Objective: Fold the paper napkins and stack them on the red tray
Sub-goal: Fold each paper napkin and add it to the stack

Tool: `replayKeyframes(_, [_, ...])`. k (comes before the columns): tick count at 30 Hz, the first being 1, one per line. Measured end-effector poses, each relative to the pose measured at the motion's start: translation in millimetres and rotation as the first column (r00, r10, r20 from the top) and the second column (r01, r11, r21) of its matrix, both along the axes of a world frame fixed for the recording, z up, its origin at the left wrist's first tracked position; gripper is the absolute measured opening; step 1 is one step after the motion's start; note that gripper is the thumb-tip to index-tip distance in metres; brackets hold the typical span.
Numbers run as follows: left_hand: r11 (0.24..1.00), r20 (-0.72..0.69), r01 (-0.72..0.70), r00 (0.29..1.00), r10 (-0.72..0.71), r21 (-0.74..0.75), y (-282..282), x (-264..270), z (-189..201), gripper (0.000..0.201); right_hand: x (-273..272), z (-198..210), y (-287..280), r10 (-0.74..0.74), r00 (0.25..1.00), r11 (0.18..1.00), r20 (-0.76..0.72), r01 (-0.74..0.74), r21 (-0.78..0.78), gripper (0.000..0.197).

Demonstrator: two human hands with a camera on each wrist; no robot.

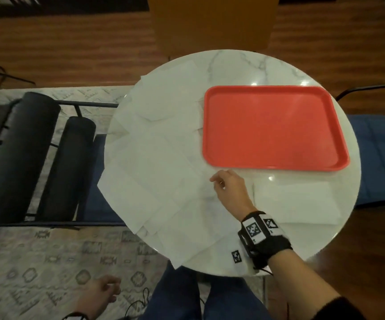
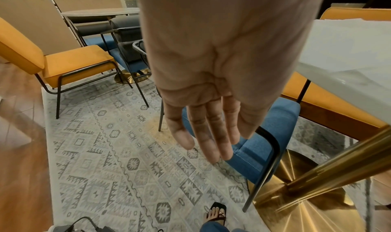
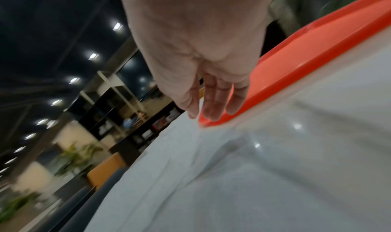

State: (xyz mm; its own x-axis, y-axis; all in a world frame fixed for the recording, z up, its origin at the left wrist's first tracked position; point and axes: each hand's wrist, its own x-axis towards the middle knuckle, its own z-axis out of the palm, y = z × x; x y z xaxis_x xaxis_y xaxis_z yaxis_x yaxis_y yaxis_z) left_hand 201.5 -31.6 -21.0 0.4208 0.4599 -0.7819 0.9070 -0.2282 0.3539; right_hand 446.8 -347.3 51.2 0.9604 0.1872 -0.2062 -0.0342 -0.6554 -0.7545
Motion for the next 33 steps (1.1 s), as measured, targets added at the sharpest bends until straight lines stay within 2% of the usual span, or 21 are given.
replayKeyframes(2, [0.999,0.000,-0.023,1.000,0.023,-0.033,8,-2,-3,0.009,4,-4,40,0.027,0.995,0.999,-0.093,-0.023,0.041,0.018])
replayKeyframes(4, [0.995,-0.013,-0.062,0.998,0.061,-0.082,17,-4,-3,0.009,7,-12,69,-0.006,0.980,0.999,-0.197,0.016,0.050,0.013])
replayKeyframes(6, [0.987,-0.007,-0.104,0.995,0.104,-0.123,26,-6,0,0.008,10,-20,90,-0.060,0.965,0.997,-0.256,0.068,0.021,0.025])
replayKeyframes(8, [0.978,0.009,-0.153,0.988,0.156,-0.138,39,-9,0,0.008,11,-26,105,-0.122,0.958,0.992,-0.261,0.108,-0.067,0.041])
replayKeyframes(9, [0.978,0.001,-0.160,0.987,0.162,-0.135,48,-12,-1,0.007,11,-27,111,-0.144,0.960,0.984,-0.241,0.115,-0.134,0.043])
replayKeyframes(11, [0.978,-0.039,-0.155,0.988,0.151,-0.136,67,-19,-5,0.006,11,-29,121,-0.179,0.965,0.959,-0.193,0.127,-0.254,0.035])
replayKeyframes(15, [0.997,-0.077,-0.018,0.997,0.013,-0.076,102,-23,-11,0.008,10,-28,134,-0.300,0.944,0.927,-0.138,0.255,-0.275,0.014])
replayKeyframes(19, [0.981,0.094,0.192,0.976,-0.194,0.033,119,19,13,0.011,11,-27,133,-0.344,0.928,0.935,-0.146,0.324,-0.145,0.005])
replayKeyframes(22, [0.949,0.305,0.300,0.899,-0.316,0.099,121,80,42,0.015,12,-23,131,-0.380,0.913,0.925,-0.148,0.371,-0.084,0.013])
replayKeyframes(25, [0.915,0.486,0.371,0.778,-0.399,0.157,106,148,75,0.014,14,-22,135,-0.399,0.887,0.910,-0.232,0.353,-0.216,0.034])
replayKeyframes(29, [0.862,0.565,0.482,0.672,-0.479,0.157,70,222,108,0.015,17,-25,143,-0.361,0.903,0.890,-0.231,0.259,-0.376,0.021])
replayKeyframes(33, [0.746,0.611,0.627,0.506,-0.609,0.224,30,259,131,0.020,14,-13,137,-0.286,0.939,0.926,-0.190,0.220,-0.306,0.014])
